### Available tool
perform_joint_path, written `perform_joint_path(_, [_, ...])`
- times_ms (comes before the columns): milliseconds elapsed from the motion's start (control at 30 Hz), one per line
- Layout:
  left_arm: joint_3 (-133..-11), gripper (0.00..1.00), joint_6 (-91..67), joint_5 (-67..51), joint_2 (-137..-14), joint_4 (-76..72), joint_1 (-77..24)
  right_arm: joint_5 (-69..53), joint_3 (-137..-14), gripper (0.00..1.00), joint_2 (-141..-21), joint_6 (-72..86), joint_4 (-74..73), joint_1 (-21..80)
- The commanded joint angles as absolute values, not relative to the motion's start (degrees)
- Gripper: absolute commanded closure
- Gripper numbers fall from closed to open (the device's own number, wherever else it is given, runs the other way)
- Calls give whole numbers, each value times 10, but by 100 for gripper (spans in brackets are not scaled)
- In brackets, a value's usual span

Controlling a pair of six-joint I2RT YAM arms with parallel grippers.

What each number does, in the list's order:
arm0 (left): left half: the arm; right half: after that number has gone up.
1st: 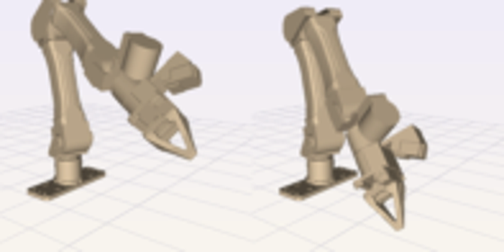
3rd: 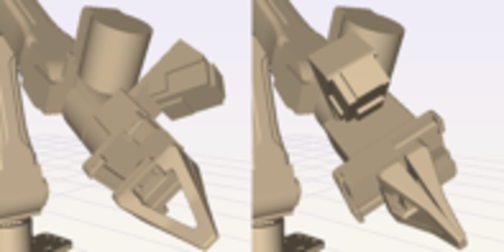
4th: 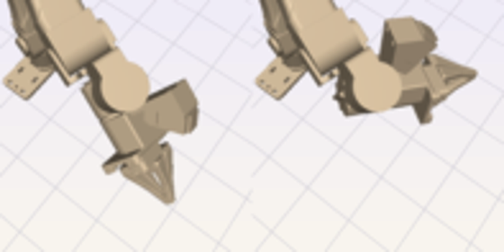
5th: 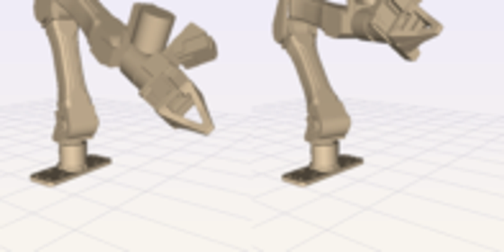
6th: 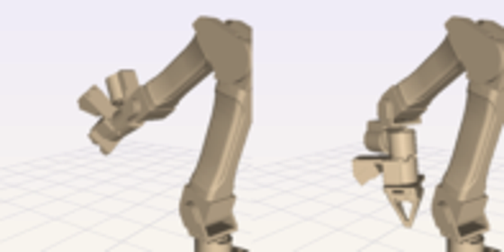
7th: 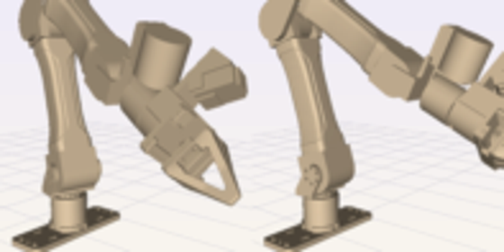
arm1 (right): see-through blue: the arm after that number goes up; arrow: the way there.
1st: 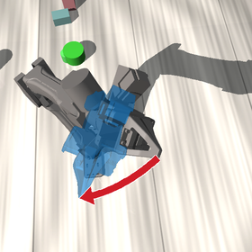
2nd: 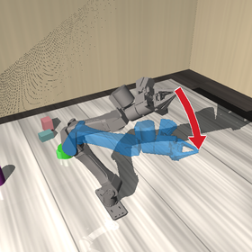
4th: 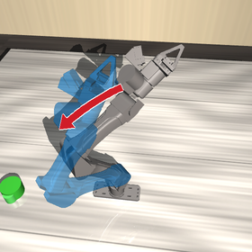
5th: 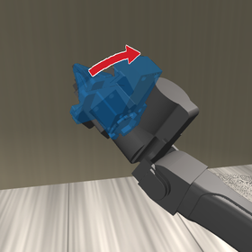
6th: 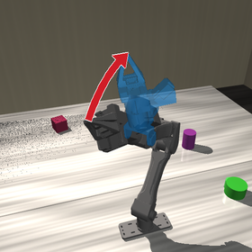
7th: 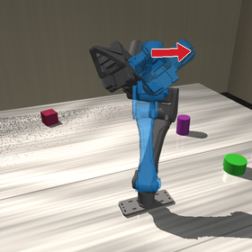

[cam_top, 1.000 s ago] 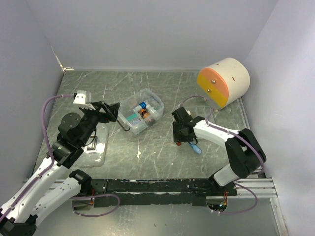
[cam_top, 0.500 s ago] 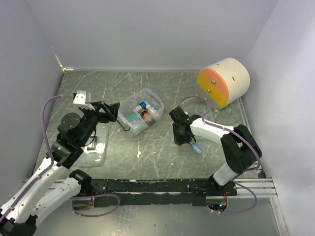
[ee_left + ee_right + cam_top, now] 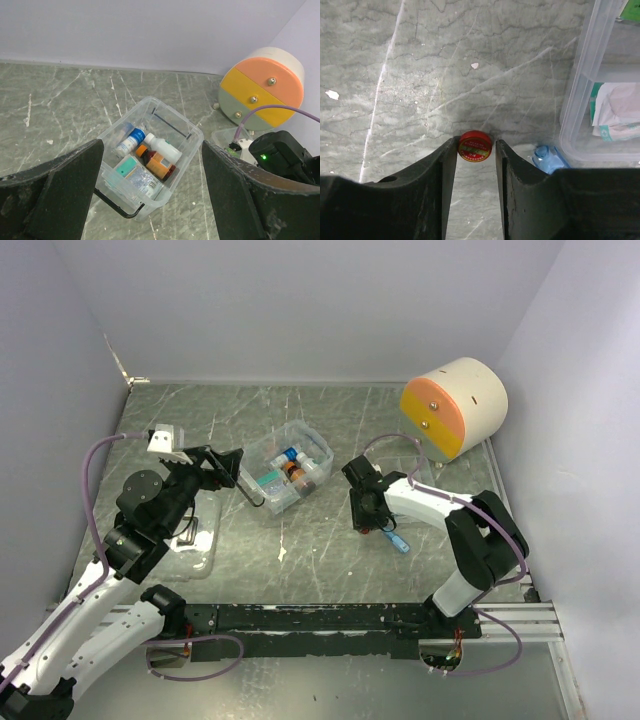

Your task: Organize the medicine kit

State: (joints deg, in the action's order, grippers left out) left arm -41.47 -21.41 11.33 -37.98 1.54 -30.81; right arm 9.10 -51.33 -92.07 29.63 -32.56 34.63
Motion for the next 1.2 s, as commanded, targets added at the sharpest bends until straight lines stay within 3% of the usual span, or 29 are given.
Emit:
perform_joint_path(0, [-426, 9, -213, 116, -372, 4, -305, 109, -517, 62, -929, 302, -314, 349])
perform_joint_path(200, [-425, 9, -213, 115, -371, 4, -305, 111, -513, 63, -932, 305, -305, 349])
perform_joint_path(367, [-426, 9, -213, 117, -369, 6, -305, 121, -511, 73, -923, 311, -302, 349])
perform_joint_path(700, [-425, 9, -213, 118, -368, 5, -305, 210, -514, 75, -814, 344, -327, 332])
perform_joint_path(967, [-425, 9, -214, 118, -368, 5, -305, 206, -467, 75, -704, 349, -299, 169])
perform_joint_path(1167, [-426, 9, -213, 119, -368, 7, -305, 201, -441, 75, -683, 362, -257, 78])
